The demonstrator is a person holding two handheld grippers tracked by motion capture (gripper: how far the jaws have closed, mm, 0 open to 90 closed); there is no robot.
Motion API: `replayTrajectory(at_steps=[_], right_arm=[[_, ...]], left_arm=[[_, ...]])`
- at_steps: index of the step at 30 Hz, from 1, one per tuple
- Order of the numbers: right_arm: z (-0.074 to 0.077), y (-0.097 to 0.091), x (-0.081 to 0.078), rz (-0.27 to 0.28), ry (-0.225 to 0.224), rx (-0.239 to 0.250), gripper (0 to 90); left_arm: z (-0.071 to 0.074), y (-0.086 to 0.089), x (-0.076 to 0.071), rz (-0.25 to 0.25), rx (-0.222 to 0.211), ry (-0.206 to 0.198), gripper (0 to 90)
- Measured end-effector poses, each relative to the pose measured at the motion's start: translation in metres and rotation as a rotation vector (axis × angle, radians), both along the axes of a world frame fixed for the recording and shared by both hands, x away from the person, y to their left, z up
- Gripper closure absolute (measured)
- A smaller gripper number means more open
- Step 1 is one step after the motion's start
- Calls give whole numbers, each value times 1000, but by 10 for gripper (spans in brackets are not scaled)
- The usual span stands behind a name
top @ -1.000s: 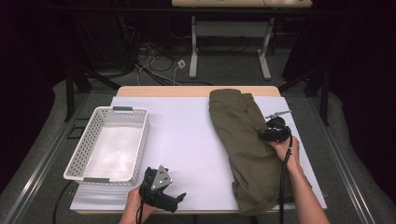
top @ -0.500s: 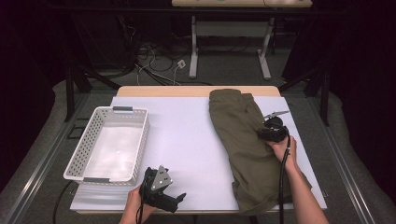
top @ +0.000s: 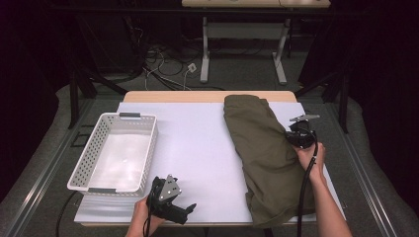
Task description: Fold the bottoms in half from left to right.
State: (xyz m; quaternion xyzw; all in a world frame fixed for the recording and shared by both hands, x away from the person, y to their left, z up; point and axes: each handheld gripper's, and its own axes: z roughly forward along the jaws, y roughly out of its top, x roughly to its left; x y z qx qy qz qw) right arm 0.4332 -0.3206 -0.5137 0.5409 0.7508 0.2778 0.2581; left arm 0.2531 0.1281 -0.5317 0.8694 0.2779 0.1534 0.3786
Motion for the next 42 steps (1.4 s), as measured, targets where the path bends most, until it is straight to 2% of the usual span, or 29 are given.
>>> replayTrajectory(at_steps=[2, 3, 5, 6, 8, 9, 11, 14, 15, 17, 19, 21, 23, 25, 29, 31, 32, 34, 36, 37, 39, 42], right_arm=[[-7, -4, 2, -16, 33, -1, 889], [-13, -4, 5, -20, 77, -9, 889], [-20, -4, 7, -10, 106, -4, 887], [-21, -2, 8, -5, 105, -7, 888], [-17, 0, 6, -9, 75, -13, 889], [-14, 0, 5, -13, 58, -23, 891], [-8, -2, 2, -34, 22, -16, 893], [0, -9, -1, -72, -21, -40, 894], [0, -12, -2, -87, -22, -35, 894], [-3, -16, -2, -119, -9, -64, 894], [-10, -19, 1, -120, 46, -55, 891], [-16, -18, 4, -114, 84, -74, 876], [-14, -16, 3, -107, 80, -77, 784], [-4, -15, -2, -92, 58, -50, 660], [15, -2, -20, -7, 47, 17, 509], [22, 8, -29, 46, 41, 47, 484], [26, 15, -33, 77, 41, 62, 468], [30, 29, -42, 143, 43, 82, 454], [33, 44, -49, 207, 46, 85, 432], [34, 51, -52, 232, 48, 88, 423], [34, 69, -56, 287, 67, 114, 402], [29, 100, -57, 385, 120, 95, 370]], left_arm=[[1, 1, 0, -4, 7, 4, 0], [0, 0, 0, -3, 5, 1, 0], [0, 0, 0, -1, 2, 0, 0], [1, 0, 0, -5, 7, 5, 0], [0, 0, -1, 1, 2, -4, 0], [1, 0, 0, -6, 6, 7, 0], [0, 0, 0, 0, -2, -4, 0], [0, 0, -1, 3, -8, 2, 0], [0, 1, -1, 5, -4, 0, 0], [0, 1, 0, 0, 4, 4, 0], [-1, 0, 0, 4, -1, -3, 0], [1, 0, 0, -4, 11, 5, 0], [0, 0, -1, 4, 0, -1, 0], [0, 0, -1, 6, -2, 0, 0], [0, 0, -1, 1, -2, -4, 0], [2, 0, -2, -9, 5, 7, 0], [1, 0, -2, -3, -1, -11, 0], [1, 0, -2, -5, -2, -11, 0], [2, 0, -2, -11, 3, 4, 0], [1, 0, -2, -5, -5, -4, 0], [1, -1, -1, -8, 0, 1, 0], [1, -2, -2, -6, 4, -6, 0]])
